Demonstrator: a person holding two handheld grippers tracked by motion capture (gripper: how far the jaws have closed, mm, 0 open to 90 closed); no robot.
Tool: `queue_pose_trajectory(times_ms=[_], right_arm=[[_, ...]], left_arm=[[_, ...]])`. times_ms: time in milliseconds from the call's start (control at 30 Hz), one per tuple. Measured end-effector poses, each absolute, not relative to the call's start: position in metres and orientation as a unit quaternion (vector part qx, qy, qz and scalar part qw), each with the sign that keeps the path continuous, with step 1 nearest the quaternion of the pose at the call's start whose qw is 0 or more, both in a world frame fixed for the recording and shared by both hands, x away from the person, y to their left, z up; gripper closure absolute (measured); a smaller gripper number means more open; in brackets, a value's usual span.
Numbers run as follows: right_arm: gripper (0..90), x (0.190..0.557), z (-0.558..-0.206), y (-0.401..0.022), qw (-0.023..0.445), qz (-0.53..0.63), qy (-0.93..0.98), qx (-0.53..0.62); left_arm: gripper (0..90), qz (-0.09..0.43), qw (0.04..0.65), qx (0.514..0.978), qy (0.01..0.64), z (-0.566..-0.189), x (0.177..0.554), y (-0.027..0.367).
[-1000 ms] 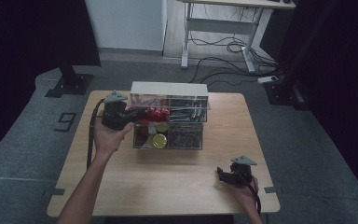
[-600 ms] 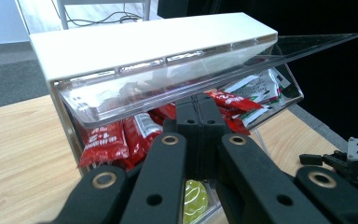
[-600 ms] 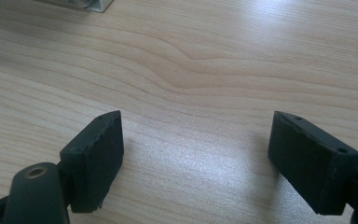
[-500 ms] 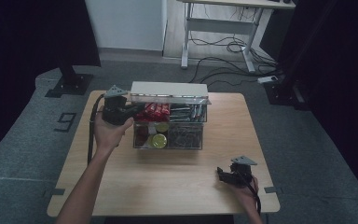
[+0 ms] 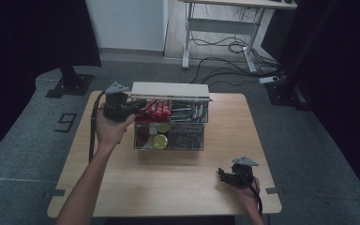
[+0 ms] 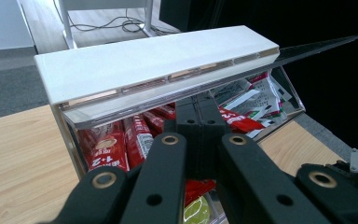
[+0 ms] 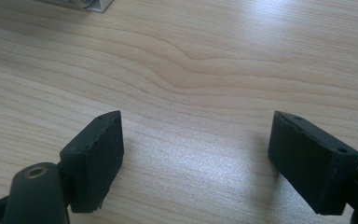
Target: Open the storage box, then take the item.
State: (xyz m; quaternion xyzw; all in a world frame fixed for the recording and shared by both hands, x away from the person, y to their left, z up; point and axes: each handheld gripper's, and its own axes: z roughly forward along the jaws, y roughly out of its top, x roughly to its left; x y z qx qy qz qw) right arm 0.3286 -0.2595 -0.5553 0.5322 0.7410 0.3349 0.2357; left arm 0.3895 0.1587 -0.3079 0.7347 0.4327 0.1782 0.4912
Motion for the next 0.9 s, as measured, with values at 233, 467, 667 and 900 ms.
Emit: queue_pose_trajectory(times_ms=[233, 467, 667, 900], right_arm=[[21.0, 0.328, -0.555, -0.259, 0.237, 0.336, 0.74, 0.533], [26.8, 0.328, -0.548, -0.258, 0.235, 0.352, 0.733, 0.533], [31.1, 0.328, -0.515, -0.251, 0.244, 0.402, 0.719, 0.512], [36.7, 0.332, -0.486, -0.241, 0.242, 0.439, 0.714, 0.489]], left_arm=[[90.0, 0.179, 0.491, 0.735, 0.432, -0.308, 0.389, 0.159], [90.0, 0.18, 0.491, 0.738, 0.426, -0.308, 0.391, 0.159], [90.0, 0.178, 0.491, 0.739, 0.427, -0.31, 0.395, 0.159], [90.0, 0.178, 0.49, 0.74, 0.425, -0.309, 0.394, 0.158]])
